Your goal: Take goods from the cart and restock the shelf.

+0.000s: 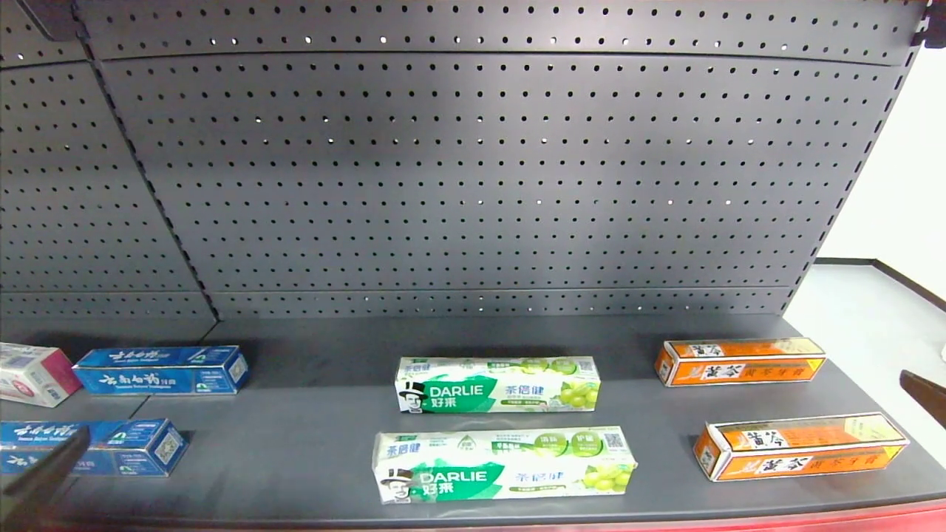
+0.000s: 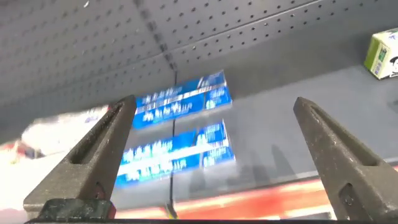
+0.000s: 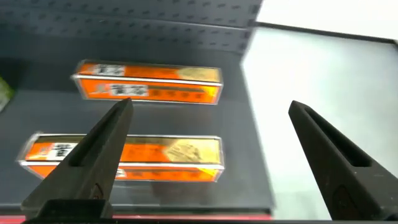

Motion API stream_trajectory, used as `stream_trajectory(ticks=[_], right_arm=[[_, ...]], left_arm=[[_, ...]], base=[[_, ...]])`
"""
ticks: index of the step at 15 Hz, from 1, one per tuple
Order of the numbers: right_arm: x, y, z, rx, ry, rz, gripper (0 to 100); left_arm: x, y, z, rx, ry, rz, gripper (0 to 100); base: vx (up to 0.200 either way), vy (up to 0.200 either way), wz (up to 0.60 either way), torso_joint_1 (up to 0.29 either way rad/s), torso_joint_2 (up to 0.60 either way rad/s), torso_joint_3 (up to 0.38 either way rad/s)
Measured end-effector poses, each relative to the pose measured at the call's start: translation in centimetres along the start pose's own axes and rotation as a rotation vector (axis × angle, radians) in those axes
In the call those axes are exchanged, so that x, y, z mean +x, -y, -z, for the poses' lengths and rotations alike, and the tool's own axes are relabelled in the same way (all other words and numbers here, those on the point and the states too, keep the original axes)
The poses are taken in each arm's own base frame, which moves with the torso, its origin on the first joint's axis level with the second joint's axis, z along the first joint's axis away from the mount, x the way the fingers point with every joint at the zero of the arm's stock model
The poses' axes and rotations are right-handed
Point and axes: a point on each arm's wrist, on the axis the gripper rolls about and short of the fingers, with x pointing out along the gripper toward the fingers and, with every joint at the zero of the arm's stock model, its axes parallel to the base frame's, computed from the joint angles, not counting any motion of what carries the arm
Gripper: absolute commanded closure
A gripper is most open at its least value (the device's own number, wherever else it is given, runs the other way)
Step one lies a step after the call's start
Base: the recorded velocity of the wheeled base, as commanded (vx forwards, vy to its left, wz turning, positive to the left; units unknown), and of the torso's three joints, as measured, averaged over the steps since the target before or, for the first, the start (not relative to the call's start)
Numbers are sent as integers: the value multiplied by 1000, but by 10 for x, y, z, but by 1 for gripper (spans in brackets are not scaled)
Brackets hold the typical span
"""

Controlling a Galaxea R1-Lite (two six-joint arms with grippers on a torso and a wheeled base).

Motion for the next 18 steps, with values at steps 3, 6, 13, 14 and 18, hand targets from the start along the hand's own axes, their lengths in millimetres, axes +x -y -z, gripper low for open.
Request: stream_trajectory(ticks=[3,6,13,14,18], right_arm=[[-14,3,8,7,28,60,0],[-31,4,27,13,43,91,0],[-65,-4,99,56,37,68,0],[-70,-5,112,56,23,60,0],[-86,-8,134,99,43,-9,0]], left_arm=[[-25,5,28,-38,46,-40,0],[-43,10,55,-93,109,-59,0],[-56,21,100,-166,159,-98,0],[-56,22,102,-169,168,-100,0],[-55,23,106,-170,185,-101,0]], base=[[0,0,0,0,0,0],[0,0,0,0,0,0],[0,0,0,0,0,0],[0,0,0,0,0,0],[0,0,0,0,0,0]])
